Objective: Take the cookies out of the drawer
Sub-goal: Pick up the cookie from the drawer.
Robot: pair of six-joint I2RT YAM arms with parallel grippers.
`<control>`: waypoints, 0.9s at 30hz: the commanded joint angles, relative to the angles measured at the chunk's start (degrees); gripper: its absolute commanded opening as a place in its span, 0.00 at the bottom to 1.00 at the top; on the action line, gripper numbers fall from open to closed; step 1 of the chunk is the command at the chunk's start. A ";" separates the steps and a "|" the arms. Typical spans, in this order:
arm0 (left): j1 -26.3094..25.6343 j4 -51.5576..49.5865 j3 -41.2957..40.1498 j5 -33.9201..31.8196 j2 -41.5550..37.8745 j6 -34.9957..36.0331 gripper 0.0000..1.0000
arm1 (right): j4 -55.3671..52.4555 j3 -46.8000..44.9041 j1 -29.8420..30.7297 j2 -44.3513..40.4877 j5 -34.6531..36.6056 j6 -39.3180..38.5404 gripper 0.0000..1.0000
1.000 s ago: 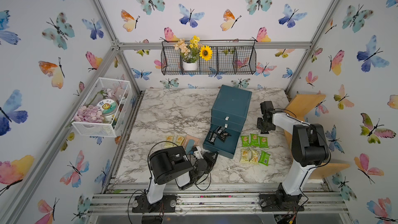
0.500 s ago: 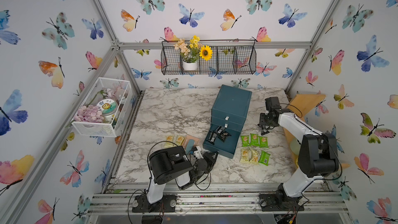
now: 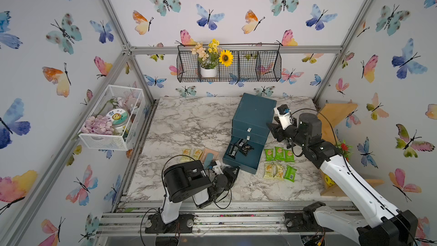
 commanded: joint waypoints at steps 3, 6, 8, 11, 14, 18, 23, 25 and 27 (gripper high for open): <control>0.39 -2.77 -0.66 -1.40 -1.09 1.06 0.00 | 1.22 -4.68 5.89 0.67 -11.35 -22.20 0.50; 0.38 -2.60 -0.75 -1.44 -1.08 1.00 0.00 | -1.42 -5.65 8.82 3.13 -11.35 -31.48 0.50; 0.36 -2.59 -0.93 -1.44 -1.10 0.91 0.00 | -2.47 -5.59 11.04 5.33 -9.35 -35.79 0.50; 0.32 -2.51 -1.25 -1.48 -1.09 0.74 0.00 | -4.25 -4.30 13.36 9.39 -7.07 -40.13 0.51; 0.38 -2.29 -1.52 -1.40 -1.02 0.65 0.00 | -5.60 -2.66 15.50 14.28 -4.52 -44.18 0.51; 0.31 -2.24 -1.92 -1.37 -1.27 0.51 0.00 | -8.09 0.27 16.92 20.76 -1.39 -48.36 0.53; 0.26 -2.23 -2.36 -1.83 -1.62 0.39 0.00 | -10.61 3.80 18.12 27.77 6.18 -51.76 0.53; 0.31 -2.15 -2.38 -1.89 -1.60 0.36 0.00 | -10.56 4.27 18.22 29.37 8.74 -52.34 0.53; 0.25 -1.90 -2.37 -1.91 -1.55 0.30 0.00 | -10.28 4.42 18.31 30.60 10.76 -52.74 0.53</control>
